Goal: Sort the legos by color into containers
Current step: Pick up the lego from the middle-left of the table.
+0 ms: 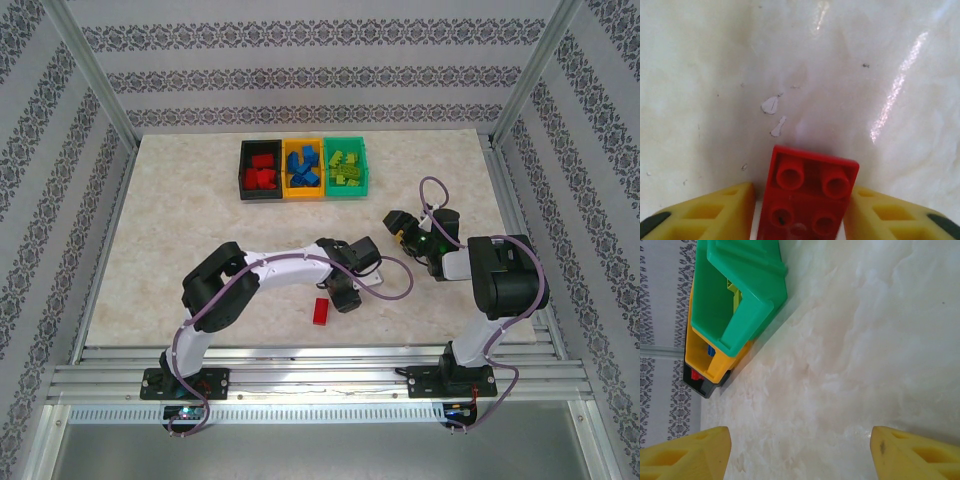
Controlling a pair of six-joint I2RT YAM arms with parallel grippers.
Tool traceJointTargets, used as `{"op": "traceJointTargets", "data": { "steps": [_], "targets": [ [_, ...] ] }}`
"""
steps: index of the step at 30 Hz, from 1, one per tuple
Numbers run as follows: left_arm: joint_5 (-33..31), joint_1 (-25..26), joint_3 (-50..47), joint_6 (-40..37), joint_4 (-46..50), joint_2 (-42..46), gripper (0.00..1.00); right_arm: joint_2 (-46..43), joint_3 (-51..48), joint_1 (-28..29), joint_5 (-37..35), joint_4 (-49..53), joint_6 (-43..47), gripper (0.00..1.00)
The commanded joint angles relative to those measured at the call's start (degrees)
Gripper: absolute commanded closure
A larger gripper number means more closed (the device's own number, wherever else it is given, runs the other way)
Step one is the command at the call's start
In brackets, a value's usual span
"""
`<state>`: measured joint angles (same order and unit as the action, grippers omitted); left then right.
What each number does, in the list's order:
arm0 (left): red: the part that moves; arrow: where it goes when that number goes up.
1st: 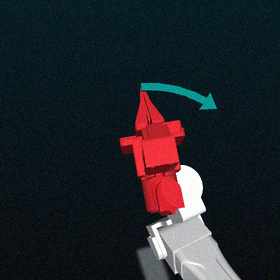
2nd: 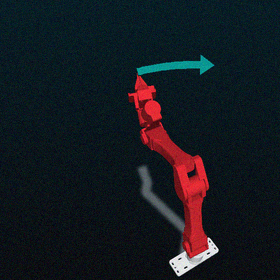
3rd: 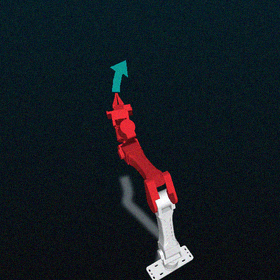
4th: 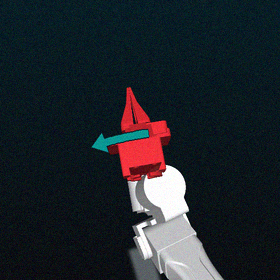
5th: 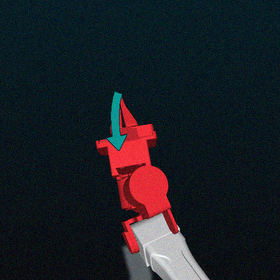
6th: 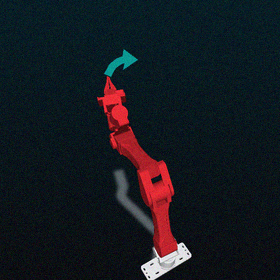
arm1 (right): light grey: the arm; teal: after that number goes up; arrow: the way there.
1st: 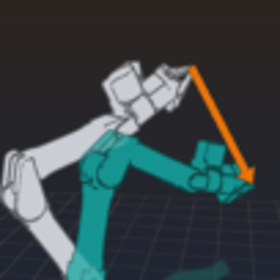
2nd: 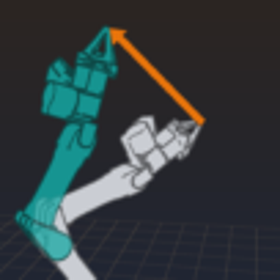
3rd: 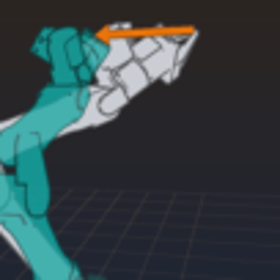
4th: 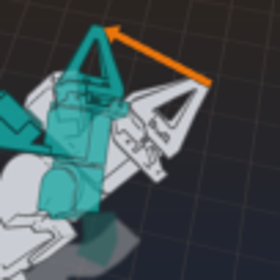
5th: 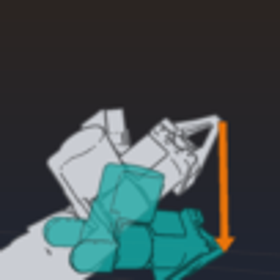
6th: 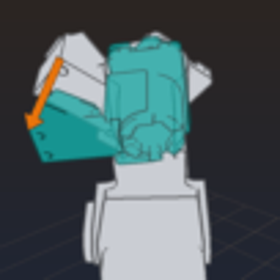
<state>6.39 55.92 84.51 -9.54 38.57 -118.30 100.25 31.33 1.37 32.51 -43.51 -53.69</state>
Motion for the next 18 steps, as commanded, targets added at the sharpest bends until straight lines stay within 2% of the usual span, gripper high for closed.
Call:
{"op": "traceJointTargets", "data": {
  "steps": [1, 4, 7, 11, 16, 18],
  "targets": [
    [-0.47, 0.59, -0.77, -0.48, 1.0, 0.42, 0.59, 1.51, 0.13, 0.92, 1.32, -0.27, -0.15, 0.26],
    [-0.59, 0.58, -1.17, -0.12, 0.58, 0.99, 0.69, 1.58, 0.27, 0.92, 1.41, -0.3, -0.13, 0.25],
    [-1.51, 0.48, -3.22, 0.55, -2.5, 3.54, 0.73, 1.6, 0.25, 0.93, 1.36, -0.26, -0.06, 0.26],
    [-1.62, -0.36, -6.31, 2.12, -7.3, 7.59, 0.91, 1.6, 0.22, 0.88, 1.37, -0.26, -0.16, 0.26],
    [-0.68, -2.06, -7.58, 4.45, -10.06, 9.8, 0.98, 1.68, 0.3, 0.92, 1.4, -0.45, -0.23, 0.25],
    [-3.61, -2.3, -8.64, 5.5, -11.79, 11.13, 1.0, 1.61, 0.24, 0.92, 1.4, -0.37, -0.21, 0.25]
  ]
}}
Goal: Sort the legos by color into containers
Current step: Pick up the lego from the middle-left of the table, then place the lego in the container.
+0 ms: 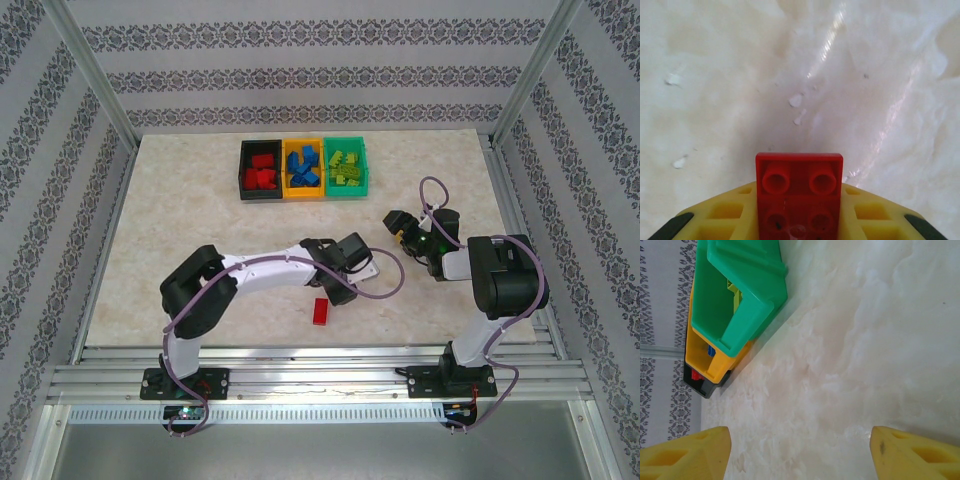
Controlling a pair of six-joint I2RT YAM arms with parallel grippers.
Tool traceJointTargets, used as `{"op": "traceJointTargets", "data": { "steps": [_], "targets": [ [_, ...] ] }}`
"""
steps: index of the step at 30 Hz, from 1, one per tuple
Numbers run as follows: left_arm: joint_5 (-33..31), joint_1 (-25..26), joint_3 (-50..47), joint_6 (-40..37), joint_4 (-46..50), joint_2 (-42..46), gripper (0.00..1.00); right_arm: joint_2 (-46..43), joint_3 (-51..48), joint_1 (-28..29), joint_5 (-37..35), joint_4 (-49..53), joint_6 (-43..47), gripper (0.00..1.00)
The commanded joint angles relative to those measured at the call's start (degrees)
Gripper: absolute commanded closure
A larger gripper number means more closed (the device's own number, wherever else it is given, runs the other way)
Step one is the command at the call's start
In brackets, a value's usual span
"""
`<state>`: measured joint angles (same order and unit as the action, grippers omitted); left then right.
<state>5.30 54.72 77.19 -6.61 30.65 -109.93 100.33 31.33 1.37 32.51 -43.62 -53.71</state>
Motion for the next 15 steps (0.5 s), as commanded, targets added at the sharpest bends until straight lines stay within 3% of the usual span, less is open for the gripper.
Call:
{"op": "traceJointTargets", "data": {
  "steps": [1, 4, 15],
  "targets": [
    [-4.53, -1.1, -2.68, 3.07, -5.95, 4.13, 1.0, 1.47, 0.23, 0.93, 1.4, -0.24, -0.22, 0.25],
    [-6.82, -2.64, -7.27, 5.64, -12.51, 8.48, 1.0, 1.44, 0.22, 0.92, 1.41, -0.24, -0.23, 0.25],
    [3.79, -17.81, -15.64, 17.01, -22.45, 20.18, 1.0, 1.55, 0.23, 0.92, 1.37, -0.33, -0.2, 0.25]
  ]
}}
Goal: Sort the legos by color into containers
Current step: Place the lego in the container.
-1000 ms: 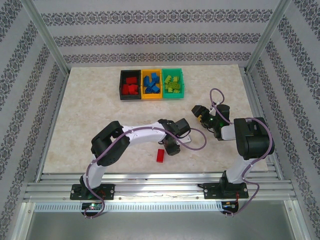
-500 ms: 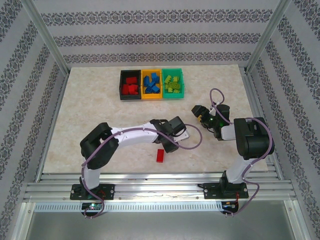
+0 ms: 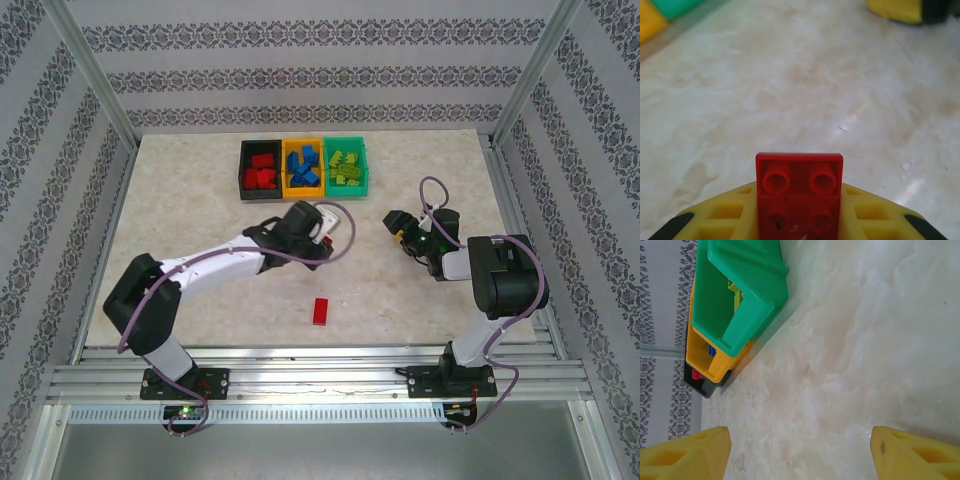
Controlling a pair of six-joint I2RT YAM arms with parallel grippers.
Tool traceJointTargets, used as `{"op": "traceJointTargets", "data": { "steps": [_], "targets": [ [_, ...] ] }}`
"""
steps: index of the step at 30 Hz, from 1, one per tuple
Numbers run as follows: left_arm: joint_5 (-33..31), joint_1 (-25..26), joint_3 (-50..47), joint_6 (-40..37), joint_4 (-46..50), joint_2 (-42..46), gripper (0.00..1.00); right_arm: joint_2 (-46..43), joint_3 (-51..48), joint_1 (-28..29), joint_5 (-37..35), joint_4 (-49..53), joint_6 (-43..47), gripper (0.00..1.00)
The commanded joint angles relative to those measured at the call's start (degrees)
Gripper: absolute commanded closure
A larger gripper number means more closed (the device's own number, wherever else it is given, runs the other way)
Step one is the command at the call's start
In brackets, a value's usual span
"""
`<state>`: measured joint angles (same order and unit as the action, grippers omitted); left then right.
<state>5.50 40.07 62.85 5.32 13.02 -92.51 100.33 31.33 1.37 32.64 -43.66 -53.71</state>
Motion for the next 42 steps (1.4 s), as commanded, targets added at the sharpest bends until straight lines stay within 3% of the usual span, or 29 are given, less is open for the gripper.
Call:
{"op": "traceJointTargets", "data": {
  "steps": [1, 6, 12, 20, 26, 31, 40, 41, 42],
  "targets": [
    [4.2, -4.9, -1.65, 6.13, -5.21, 3.42, 1.0, 1.55, 0.28, 0.95, 1.25, -0.29, -0.22, 0.25],
    [4.64, -12.98, 0.32, 9.62, -3.19, 4.09, 1.0, 1.59, 0.22, 0.91, 1.24, -0.29, -0.24, 0.25],
    [10.43, -20.34, 3.57, 10.95, -4.8, 1.53, 1.0, 1.71, 0.4, 0.92, 1.17, -0.15, -0.01, 0.25],
    [27.48, -29.91, 9.36, 21.3, -13.27, -8.43, 1.0, 1.93, 0.5, 0.94, 1.27, -0.21, -0.16, 0.25],
    [32.97, -34.22, 16.79, 28.37, -17.29, -16.71, 1.0, 1.96, 0.49, 0.93, 1.41, -0.29, -0.18, 0.25],
    [32.91, -35.29, 24.56, 29.17, -14.67, -23.04, 1.0, 1.88, 0.48, 0.59, 1.5, -0.33, -0.21, 0.25],
    [25.24, -37.33, 40.17, 25.17, -5.39, -32.61, 1.0, 1.62, 0.42, 0.13, 1.96, -0.37, -0.49, 0.25],
    [24.39, -37.34, 42.86, 24.48, -3.74, -33.89, 0.98, 1.71, 0.48, 0.13, 2.06, -0.41, -0.51, 0.25],
    [23.88, -37.26, 45.39, 24.27, -1.68, -35.29, 0.89, 1.69, 0.49, 0.13, 2.14, -0.38, -0.58, 0.25]
  ]
}}
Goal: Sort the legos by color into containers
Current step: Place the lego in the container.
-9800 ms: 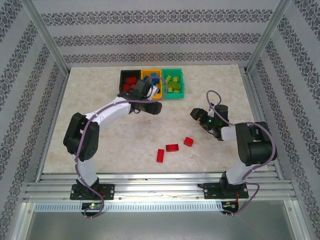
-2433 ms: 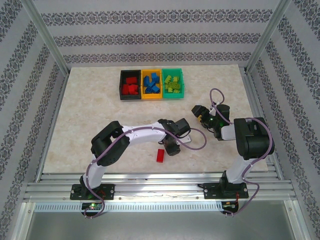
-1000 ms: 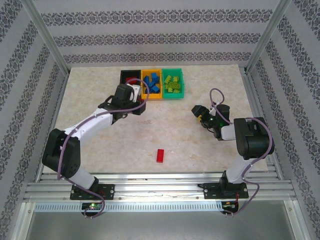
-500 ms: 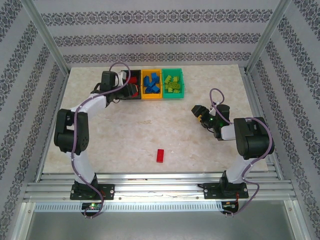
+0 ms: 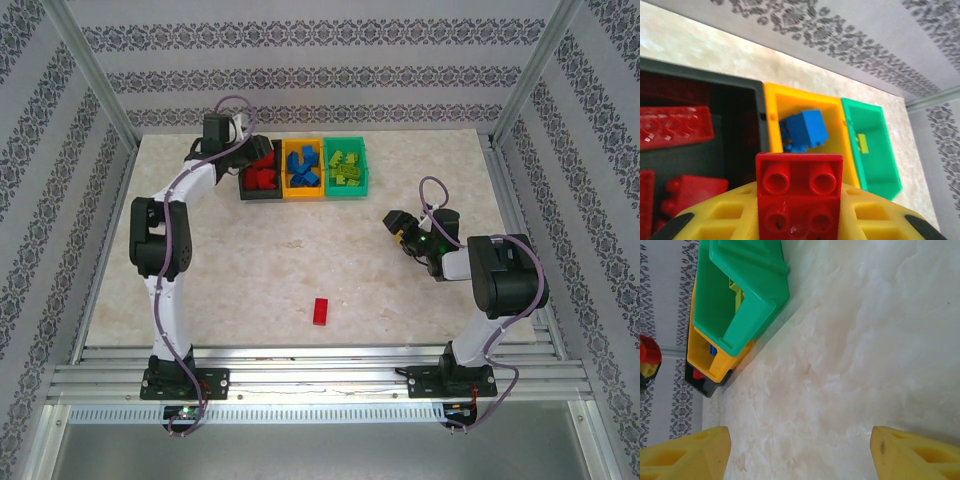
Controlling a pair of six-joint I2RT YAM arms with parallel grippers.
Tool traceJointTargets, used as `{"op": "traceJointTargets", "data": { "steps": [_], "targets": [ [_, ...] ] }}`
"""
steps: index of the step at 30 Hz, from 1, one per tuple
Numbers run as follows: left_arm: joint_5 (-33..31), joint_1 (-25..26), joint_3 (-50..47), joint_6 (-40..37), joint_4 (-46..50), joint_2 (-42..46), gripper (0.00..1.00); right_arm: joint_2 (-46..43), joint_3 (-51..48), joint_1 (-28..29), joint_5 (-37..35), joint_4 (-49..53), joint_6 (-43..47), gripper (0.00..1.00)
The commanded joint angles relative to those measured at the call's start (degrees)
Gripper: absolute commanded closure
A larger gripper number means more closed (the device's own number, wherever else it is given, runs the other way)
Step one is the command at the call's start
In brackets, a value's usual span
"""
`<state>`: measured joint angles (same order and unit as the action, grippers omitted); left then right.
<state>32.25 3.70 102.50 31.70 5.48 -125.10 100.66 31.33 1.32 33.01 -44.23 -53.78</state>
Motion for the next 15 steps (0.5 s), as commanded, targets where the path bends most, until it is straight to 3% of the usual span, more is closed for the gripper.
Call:
{"op": "traceJointTargets", "data": {
  "steps": [1, 2, 3, 7, 15],
  "targets": [
    [-3.13, -0.9, 8.0, -2.25, 7.67, -3.84, 0.77, 1.46, 0.48, 0.17, 1.79, 0.19, -0.5, 0.25],
    [-2.86, -0.97, 10.17, -2.39, 9.34, -5.03, 0.64, 1.47, 0.53, 0.17, 1.79, 0.11, -0.53, 0.25],
    [-2.53, -0.84, 11.75, -2.35, 10.81, -5.8, 0.56, 1.34, 0.53, 0.17, 1.8, 0.12, -0.52, 0.25],
    [-3.19, -0.75, 9.14, -1.96, 9.73, -3.39, 0.38, 1.29, 0.42, 0.08, 1.74, 0.18, -0.54, 0.25],
    [-3.16, -0.68, -12.05, -0.24, -2.1, 10.53, 0.33, 2.25, 0.56, 0.13, 2.06, -0.64, -1.14, 0.25]
  ]
}}
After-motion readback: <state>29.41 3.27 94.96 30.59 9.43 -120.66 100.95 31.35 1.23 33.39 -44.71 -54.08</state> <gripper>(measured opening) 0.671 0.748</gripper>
